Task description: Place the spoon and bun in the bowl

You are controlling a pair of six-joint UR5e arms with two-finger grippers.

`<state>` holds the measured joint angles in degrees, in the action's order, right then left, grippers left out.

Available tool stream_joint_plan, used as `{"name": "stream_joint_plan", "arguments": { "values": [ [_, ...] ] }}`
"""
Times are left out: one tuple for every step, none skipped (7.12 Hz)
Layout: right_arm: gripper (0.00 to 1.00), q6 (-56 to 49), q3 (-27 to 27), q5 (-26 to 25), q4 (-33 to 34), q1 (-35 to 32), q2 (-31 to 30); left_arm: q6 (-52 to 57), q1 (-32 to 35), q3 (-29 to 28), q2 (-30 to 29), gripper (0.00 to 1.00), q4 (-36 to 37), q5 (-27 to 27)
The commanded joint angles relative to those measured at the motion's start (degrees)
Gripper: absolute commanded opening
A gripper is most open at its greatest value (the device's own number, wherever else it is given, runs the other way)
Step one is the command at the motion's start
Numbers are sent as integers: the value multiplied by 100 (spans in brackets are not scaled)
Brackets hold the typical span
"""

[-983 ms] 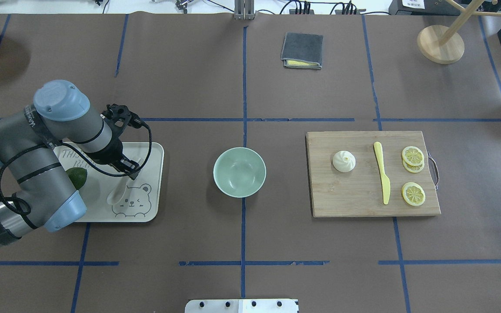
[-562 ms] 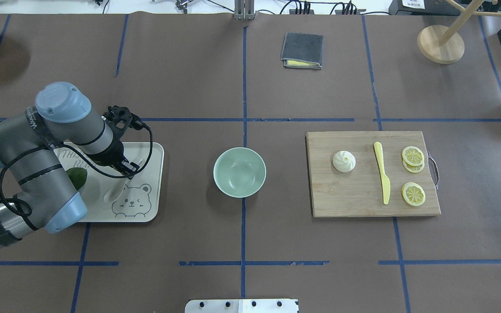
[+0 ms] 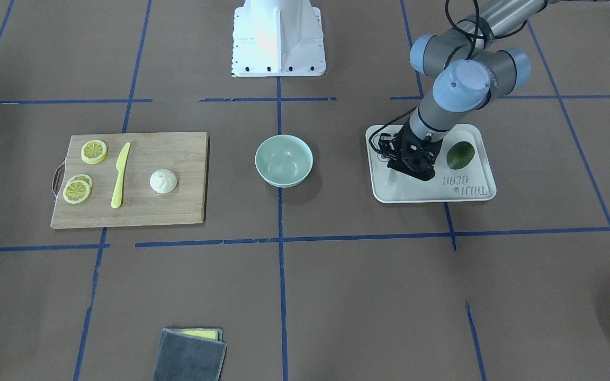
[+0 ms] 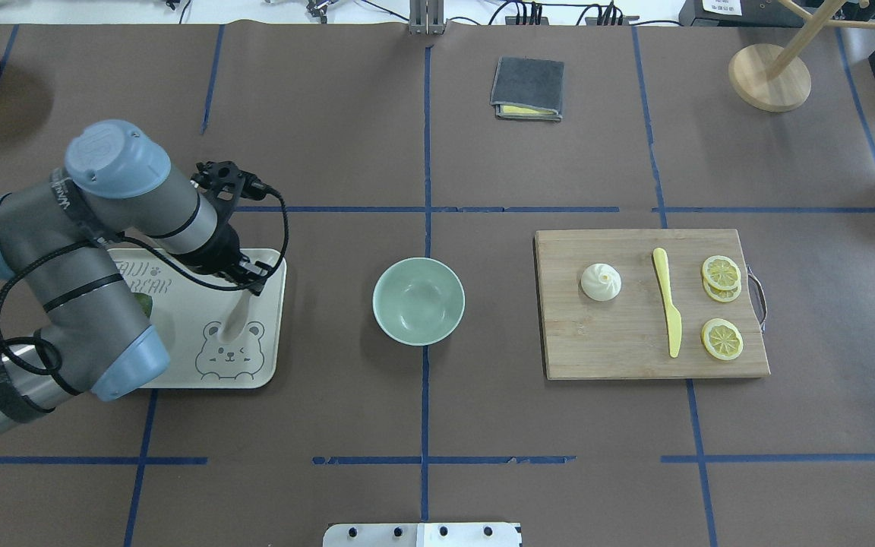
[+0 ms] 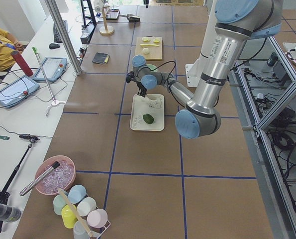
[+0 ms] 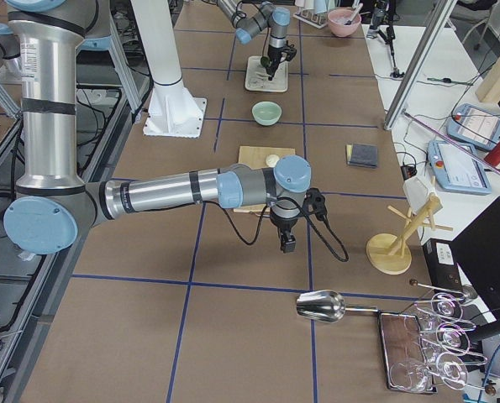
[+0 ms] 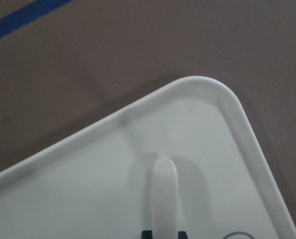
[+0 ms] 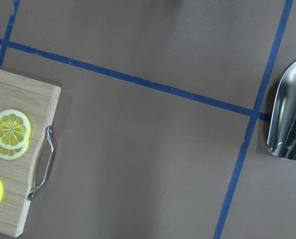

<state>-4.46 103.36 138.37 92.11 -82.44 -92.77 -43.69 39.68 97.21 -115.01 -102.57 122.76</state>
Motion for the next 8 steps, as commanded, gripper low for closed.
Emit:
{"name": "stream_joint_plan", "arguments": {
  "values": [
    [100, 93, 9, 390, 0, 0, -4, -1694, -274, -497, -1236, 0, -157, -15],
    [100, 390, 9, 383, -9, 26, 13, -2557, -390, -640, -1530, 0, -349, -451],
    [100, 410, 9, 375, -9, 35, 14, -3305, -547, -641, -1542, 0, -438, -951],
    [100, 419, 53, 383, -9, 35, 14, -4078, -645, -641, -1568, 0, -474, -1461],
    [100, 437, 123, 392, -9, 44, -4, -4182, -802, -641, -1542, 0, -448, -1779],
    [100, 437, 132, 383, -9, 44, -4, -4766, -908, -650, -1559, 0, -448, -2052],
    [100, 428, 158, 375, -9, 44, -21, -5120, -953, -633, -1568, 0, -439, -2185],
    [100, 437, 202, 357, -9, 44, -39, -5149, -962, -615, -1542, 9, -404, -2204]
  ]
}}
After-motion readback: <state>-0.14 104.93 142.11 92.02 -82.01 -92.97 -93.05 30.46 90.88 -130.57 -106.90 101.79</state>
